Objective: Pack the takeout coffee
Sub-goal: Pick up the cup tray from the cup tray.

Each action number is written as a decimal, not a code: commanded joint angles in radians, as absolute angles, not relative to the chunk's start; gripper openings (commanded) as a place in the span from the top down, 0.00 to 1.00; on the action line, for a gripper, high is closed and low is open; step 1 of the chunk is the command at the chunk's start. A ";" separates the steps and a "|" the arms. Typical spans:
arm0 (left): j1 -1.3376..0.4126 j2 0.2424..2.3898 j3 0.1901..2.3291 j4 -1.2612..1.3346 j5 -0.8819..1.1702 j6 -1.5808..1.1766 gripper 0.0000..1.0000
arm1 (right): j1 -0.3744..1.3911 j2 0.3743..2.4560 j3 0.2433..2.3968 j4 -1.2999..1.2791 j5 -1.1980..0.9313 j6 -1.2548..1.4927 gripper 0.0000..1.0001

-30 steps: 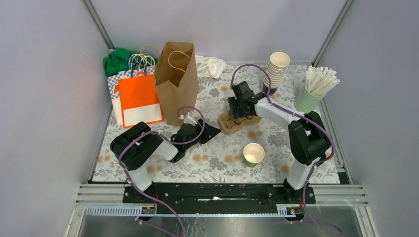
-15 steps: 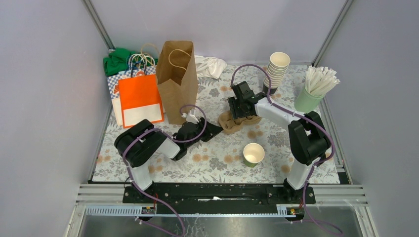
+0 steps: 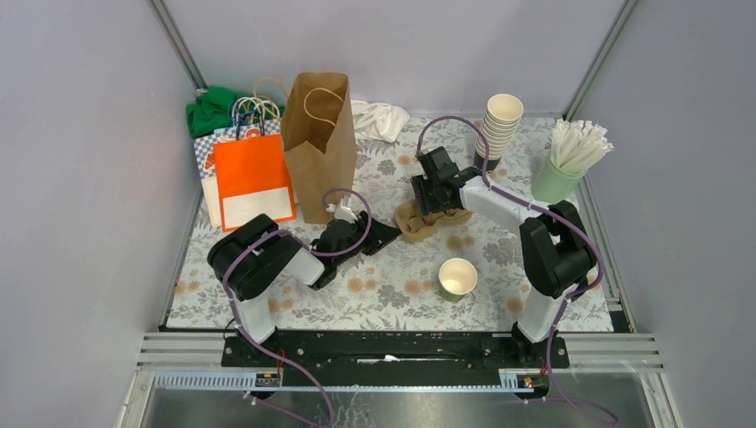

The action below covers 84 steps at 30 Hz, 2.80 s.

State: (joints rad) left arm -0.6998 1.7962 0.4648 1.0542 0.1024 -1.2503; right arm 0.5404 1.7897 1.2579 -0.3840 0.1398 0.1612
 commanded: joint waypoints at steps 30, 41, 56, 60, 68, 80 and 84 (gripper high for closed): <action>-0.683 1.794 0.495 1.126 0.134 -1.245 0.63 | 0.541 1.805 1.275 -0.398 0.127 0.155 0.38; -0.682 1.771 0.495 1.107 0.135 -1.233 0.56 | 0.543 1.807 1.276 -0.399 0.127 0.154 0.38; -0.682 1.779 0.515 1.084 0.141 -1.226 0.54 | 0.543 1.810 1.280 -0.402 0.126 0.153 0.38; -0.683 1.800 0.531 1.091 0.151 -1.233 0.52 | 0.544 1.809 1.279 -0.403 0.126 0.153 0.38; -0.683 1.821 0.559 1.077 0.160 -1.232 0.60 | 0.544 1.789 1.281 -0.408 0.133 0.153 0.39; -0.683 1.811 0.557 1.021 0.138 -1.207 0.70 | 0.544 1.735 1.304 -0.436 0.169 0.153 0.48; -0.682 1.807 0.568 0.990 0.133 -1.196 0.71 | 0.546 1.715 1.325 -0.458 0.175 0.152 0.47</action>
State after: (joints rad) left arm -0.6861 1.8168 0.5343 0.9974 0.1532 -1.2282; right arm 0.5396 1.7866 1.2617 -0.4168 0.1646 0.1535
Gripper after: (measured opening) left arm 0.299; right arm 0.536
